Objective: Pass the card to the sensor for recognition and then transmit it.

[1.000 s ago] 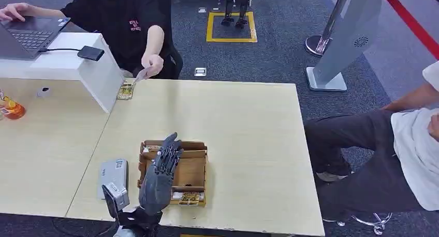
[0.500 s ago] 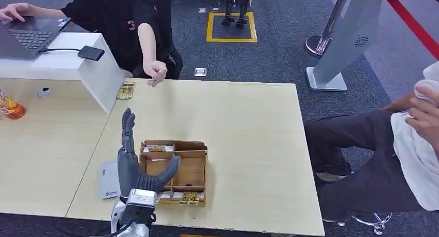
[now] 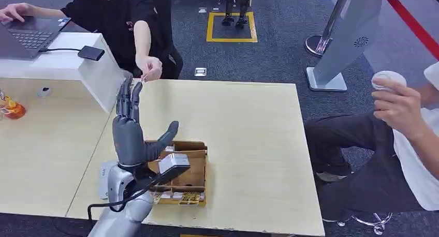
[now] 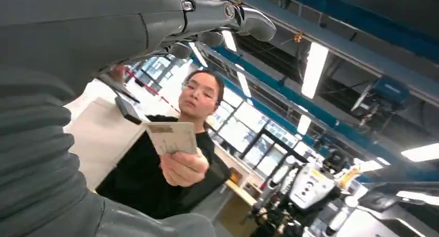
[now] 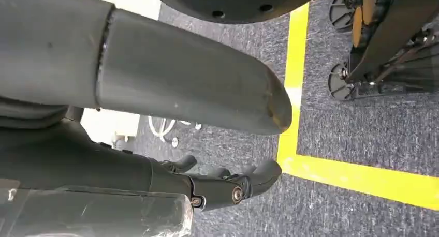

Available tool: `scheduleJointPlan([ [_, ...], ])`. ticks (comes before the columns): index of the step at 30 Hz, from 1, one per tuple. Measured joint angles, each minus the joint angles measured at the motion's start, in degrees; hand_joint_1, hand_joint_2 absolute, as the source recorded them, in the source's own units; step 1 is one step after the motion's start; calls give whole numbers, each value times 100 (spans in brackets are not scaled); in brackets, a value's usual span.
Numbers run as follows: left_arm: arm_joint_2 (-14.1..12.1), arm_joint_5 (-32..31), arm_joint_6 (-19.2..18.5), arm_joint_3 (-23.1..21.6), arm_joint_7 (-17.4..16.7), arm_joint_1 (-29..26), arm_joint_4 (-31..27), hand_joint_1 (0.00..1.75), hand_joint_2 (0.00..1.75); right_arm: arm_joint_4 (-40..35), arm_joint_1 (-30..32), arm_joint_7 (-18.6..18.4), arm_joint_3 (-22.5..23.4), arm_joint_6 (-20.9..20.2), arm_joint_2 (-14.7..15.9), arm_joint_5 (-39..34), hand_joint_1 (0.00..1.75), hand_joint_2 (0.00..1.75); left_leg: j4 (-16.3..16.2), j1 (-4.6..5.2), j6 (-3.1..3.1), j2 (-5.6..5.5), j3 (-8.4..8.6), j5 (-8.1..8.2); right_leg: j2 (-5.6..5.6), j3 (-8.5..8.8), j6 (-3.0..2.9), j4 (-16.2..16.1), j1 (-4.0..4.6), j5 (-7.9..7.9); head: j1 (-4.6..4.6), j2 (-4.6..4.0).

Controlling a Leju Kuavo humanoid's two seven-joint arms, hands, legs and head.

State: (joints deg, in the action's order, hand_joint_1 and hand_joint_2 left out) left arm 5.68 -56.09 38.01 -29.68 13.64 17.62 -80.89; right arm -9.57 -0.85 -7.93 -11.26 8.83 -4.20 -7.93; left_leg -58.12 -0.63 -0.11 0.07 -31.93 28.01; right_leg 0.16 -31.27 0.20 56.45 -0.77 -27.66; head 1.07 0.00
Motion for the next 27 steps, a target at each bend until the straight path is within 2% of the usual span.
scheduleJointPlan([
  [7,9,-685,2,85,-589,641,773,9,175,0,-21,-9,-135,-81,48,133,0,0,-1,0,-1,0,-1,-2,0,0,0,1,0,0,-2,0],
  [10,15,-1111,2,177,-769,853,1056,10,175,0,-30,-28,-184,-98,70,186,0,0,-1,0,-1,0,-1,-2,1,-1,0,1,0,0,0,0],
  [15,44,-1377,4,284,-964,1148,1497,16,175,0,-54,-33,-245,-109,98,236,0,0,-1,0,-1,-1,-2,-2,0,-1,0,1,0,0,0,0],
  [16,46,-1502,4,299,-1027,1189,1576,21,175,0,-60,-33,-258,-111,105,240,0,0,-1,0,-1,-1,-2,-2,1,-1,0,1,0,0,0,0],
  [24,101,-2464,4,542,-1416,1419,2039,21,175,0,-82,-35,-310,-131,142,297,0,0,-1,0,-1,-1,-2,-2,1,-1,0,1,0,0,0,0],
  [27,101,-2745,4,570,-1574,1452,2098,30,175,0,-85,-70,-317,-146,153,306,0,0,-1,0,-1,0,-2,-2,1,-1,0,1,0,0,0,0],
])
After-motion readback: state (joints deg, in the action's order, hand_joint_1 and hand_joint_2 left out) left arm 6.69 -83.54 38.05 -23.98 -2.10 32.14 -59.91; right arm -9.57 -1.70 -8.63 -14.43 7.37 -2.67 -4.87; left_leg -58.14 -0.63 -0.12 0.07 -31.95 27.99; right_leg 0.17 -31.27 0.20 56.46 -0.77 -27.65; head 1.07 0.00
